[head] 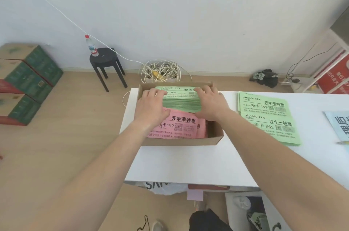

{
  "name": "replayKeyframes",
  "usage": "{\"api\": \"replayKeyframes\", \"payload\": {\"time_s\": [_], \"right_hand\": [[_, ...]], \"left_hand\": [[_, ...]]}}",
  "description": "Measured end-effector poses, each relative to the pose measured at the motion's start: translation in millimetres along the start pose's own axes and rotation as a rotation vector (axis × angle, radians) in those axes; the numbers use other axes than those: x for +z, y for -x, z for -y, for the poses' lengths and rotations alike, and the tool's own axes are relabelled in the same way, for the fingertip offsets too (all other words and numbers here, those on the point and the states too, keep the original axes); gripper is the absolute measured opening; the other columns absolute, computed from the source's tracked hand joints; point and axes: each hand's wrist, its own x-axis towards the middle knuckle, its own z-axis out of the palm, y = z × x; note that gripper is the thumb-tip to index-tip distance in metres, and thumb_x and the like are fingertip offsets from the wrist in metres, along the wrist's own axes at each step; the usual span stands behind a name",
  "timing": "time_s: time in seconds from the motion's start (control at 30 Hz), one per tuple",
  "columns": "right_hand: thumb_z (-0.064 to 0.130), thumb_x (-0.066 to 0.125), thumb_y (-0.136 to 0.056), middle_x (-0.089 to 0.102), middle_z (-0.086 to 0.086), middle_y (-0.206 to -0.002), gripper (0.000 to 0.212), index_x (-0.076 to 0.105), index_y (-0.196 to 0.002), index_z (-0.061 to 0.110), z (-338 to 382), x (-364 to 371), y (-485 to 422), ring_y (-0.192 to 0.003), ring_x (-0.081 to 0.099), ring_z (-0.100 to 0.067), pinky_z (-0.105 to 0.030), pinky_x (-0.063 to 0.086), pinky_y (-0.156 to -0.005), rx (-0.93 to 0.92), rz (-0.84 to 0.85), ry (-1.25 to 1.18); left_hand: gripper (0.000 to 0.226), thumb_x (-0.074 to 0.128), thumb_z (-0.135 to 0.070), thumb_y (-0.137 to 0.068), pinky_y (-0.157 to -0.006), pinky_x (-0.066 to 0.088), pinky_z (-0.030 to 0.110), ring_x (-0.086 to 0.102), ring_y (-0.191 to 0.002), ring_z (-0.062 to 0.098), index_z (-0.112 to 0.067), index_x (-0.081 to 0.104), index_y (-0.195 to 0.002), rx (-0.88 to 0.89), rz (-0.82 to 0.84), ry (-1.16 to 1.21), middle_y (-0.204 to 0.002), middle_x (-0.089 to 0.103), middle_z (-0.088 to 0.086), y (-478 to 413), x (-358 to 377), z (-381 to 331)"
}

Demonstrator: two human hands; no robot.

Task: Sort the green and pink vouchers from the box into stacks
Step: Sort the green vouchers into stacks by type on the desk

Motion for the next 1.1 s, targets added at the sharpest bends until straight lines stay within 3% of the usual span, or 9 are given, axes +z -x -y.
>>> {"api": "replayKeyframes", "payload": {"time_s": [0.2, 0.37, 0.7, 0.87, 1.1], "right_hand": [[0.044, 0.075, -0.076, 0.035, -0.006, -0.147, 0.094, 0.025, -0.154, 0.026, -8.7, 16.4, -22.5, -0.136, 0.035, -0.031, -0.046, 0.034, -0.112, -0.115, 0.021, 0.085], [0.034, 0.067, -0.083, 0.043, -0.005, -0.143, 0.075, 0.032, -0.149, 0.023, -7.4, 19.3, -29.4, -0.128, 0.043, -0.031, -0.045, 0.038, -0.107, -0.188, -0.098, 0.114], [0.049, 0.075, -0.074, 0.030, -0.003, -0.152, 0.096, 0.023, -0.153, 0.029, -21.1, 16.2, -28.5, -0.136, 0.034, -0.031, -0.046, 0.038, -0.111, -0.251, 0.043, 0.103], [0.040, 0.081, -0.070, 0.030, -0.007, -0.149, 0.106, 0.017, -0.154, 0.028, -13.1, 20.4, -32.4, -0.133, 0.036, -0.034, -0.047, 0.041, -0.109, -0.236, 0.031, 0.166], [0.029, 0.074, -0.078, 0.035, -0.010, -0.146, 0.097, 0.016, -0.155, 0.023, -13.2, 26.2, -33.1, -0.128, 0.041, -0.035, -0.046, 0.042, -0.106, -0.230, -0.029, 0.192]], "left_hand": [[0.086, 0.078, -0.051, -0.077, -0.111, 0.038, 0.044, 0.037, -0.135, 0.027, -0.023, 0.039, -0.148, -0.055, 0.084, -0.002, -0.149, 0.041, 0.002, -27.7, 22.2, 5.1], [0.092, 0.079, -0.051, -0.074, -0.113, 0.038, 0.045, 0.033, -0.136, 0.026, -0.023, 0.035, -0.150, -0.110, 0.094, 0.068, -0.150, 0.036, 0.001, -29.5, 29.3, 6.7], [0.105, 0.082, -0.053, -0.072, -0.112, 0.038, 0.042, 0.038, -0.131, 0.030, -0.021, 0.026, -0.155, -0.136, 0.142, 0.060, -0.154, 0.026, 0.002, -23.8, 22.5, 12.5], [0.113, 0.086, -0.051, -0.067, -0.113, 0.038, 0.042, 0.036, -0.135, 0.029, -0.020, 0.022, -0.155, -0.158, 0.146, 0.058, -0.152, 0.022, 0.002, -19.9, 17.5, 16.5], [0.112, 0.086, -0.047, -0.072, -0.113, 0.039, 0.043, 0.037, -0.135, 0.029, -0.019, 0.017, -0.156, -0.138, 0.180, 0.051, -0.153, 0.019, 0.004, -15.8, 19.1, 18.4]]}}
